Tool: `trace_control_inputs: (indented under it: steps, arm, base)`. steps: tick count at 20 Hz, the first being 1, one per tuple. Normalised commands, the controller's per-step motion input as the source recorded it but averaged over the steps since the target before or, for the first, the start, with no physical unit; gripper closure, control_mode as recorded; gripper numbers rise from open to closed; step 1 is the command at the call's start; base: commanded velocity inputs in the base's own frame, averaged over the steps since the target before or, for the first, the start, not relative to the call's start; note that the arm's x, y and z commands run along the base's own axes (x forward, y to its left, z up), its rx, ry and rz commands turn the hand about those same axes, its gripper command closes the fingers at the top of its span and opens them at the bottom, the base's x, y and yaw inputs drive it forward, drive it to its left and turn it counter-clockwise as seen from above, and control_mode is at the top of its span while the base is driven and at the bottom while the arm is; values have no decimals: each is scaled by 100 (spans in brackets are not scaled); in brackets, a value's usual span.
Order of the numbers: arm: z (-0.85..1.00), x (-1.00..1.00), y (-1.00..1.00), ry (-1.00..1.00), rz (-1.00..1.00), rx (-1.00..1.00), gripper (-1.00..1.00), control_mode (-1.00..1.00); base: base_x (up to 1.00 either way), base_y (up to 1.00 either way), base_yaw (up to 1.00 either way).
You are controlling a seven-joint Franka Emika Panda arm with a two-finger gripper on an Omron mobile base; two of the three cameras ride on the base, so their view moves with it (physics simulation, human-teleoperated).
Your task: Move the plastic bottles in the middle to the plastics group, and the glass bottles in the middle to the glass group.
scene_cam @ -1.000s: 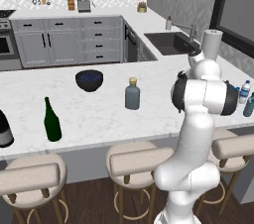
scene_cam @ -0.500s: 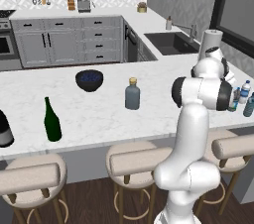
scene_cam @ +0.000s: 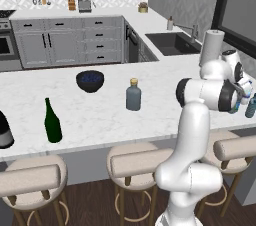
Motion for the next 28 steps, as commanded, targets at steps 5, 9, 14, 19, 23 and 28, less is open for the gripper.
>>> trace_control_inputs:
  steps: [5, 9, 14, 19, 23, 28]
  arm:
    - [-38, -17, 0, -9, 0, 0, 100, -100]
    - [-29, 0, -1, -9, 0, 0, 100, -100]
    - [-30, 1, -1, -11, 0, 0, 100, -100]
    - [-33, 0, -2, -6, 3, 0, 100, -100]
    - [-44, -10, 10, 0, 8, -1, -100, -100]
    - [-18, -2, 7, 0, 8, -1, -100, -100]
  base:
    - [0, 0, 0]
    - [0, 0, 0]
    - [0, 0, 0]
    - [0, 0, 0]
    - [0, 0, 0]
    - [0, 0, 0]
